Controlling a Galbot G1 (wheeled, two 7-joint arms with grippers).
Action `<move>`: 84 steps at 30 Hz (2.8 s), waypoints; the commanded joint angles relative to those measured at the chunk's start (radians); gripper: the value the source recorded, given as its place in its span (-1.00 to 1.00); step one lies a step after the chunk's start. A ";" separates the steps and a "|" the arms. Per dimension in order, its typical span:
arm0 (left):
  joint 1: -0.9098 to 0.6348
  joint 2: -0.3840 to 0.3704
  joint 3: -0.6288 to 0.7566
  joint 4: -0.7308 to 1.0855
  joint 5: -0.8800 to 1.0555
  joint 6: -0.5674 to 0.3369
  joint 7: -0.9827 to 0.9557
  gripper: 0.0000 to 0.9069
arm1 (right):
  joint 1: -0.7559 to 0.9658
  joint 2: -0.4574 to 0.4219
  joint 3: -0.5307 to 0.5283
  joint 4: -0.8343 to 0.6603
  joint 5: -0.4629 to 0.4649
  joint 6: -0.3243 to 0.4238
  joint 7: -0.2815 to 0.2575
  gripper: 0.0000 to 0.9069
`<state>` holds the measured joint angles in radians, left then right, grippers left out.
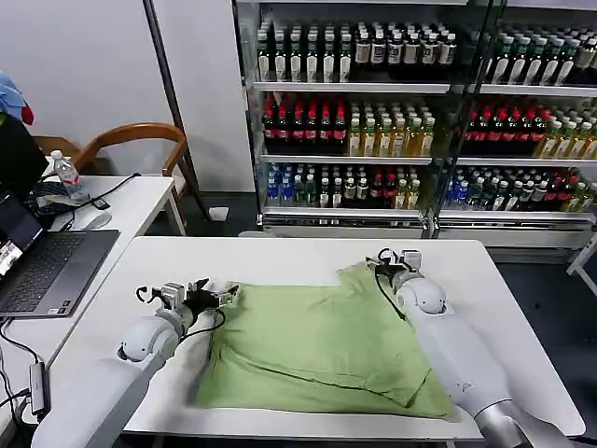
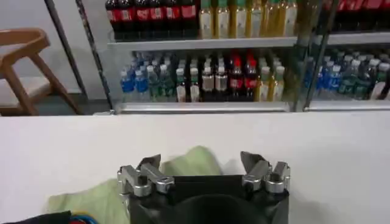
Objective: Fold and organize the clothes.
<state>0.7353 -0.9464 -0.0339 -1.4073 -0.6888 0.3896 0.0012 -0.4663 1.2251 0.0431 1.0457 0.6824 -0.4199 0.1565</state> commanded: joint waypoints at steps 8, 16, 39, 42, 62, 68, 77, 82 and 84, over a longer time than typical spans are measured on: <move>-0.020 0.003 0.030 0.022 -0.003 0.011 0.016 -0.91 | 0.011 0.013 0.001 -0.032 0.015 -0.010 -0.018 -1.00; -0.011 0.003 0.037 0.017 -0.002 0.017 0.033 -0.91 | 0.015 0.015 0.002 -0.031 0.014 -0.011 -0.022 -1.00; 0.116 0.056 -0.043 -0.156 0.006 -0.005 0.066 -0.91 | -0.163 -0.129 0.009 0.341 0.053 -0.030 -0.016 -1.00; 0.155 0.069 -0.066 -0.210 0.003 -0.005 0.064 -0.91 | -0.213 -0.151 0.029 0.416 0.059 -0.035 -0.010 -1.00; 0.330 0.103 -0.168 -0.355 0.003 -0.023 0.060 -0.91 | -0.593 -0.293 0.258 0.791 0.099 -0.050 0.023 -1.00; 0.378 0.108 -0.200 -0.398 0.010 -0.030 0.062 -0.91 | -0.656 -0.290 0.283 0.859 0.094 -0.050 0.030 -1.00; 0.465 0.094 -0.272 -0.452 0.031 -0.043 0.064 -0.91 | -0.715 -0.316 0.324 0.934 0.097 -0.050 0.026 -1.00; 0.501 0.088 -0.289 -0.457 0.051 -0.057 0.071 -0.91 | -0.754 -0.327 0.350 0.972 0.093 -0.050 0.028 -1.00; 0.504 0.089 -0.295 -0.456 0.052 -0.058 0.074 -0.91 | -0.765 -0.332 0.360 0.985 0.094 -0.051 0.029 -1.00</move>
<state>1.1668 -0.8582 -0.2850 -1.8307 -0.6535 0.3419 0.0700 -1.1595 0.9050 0.3658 1.9552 0.7774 -0.4725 0.1844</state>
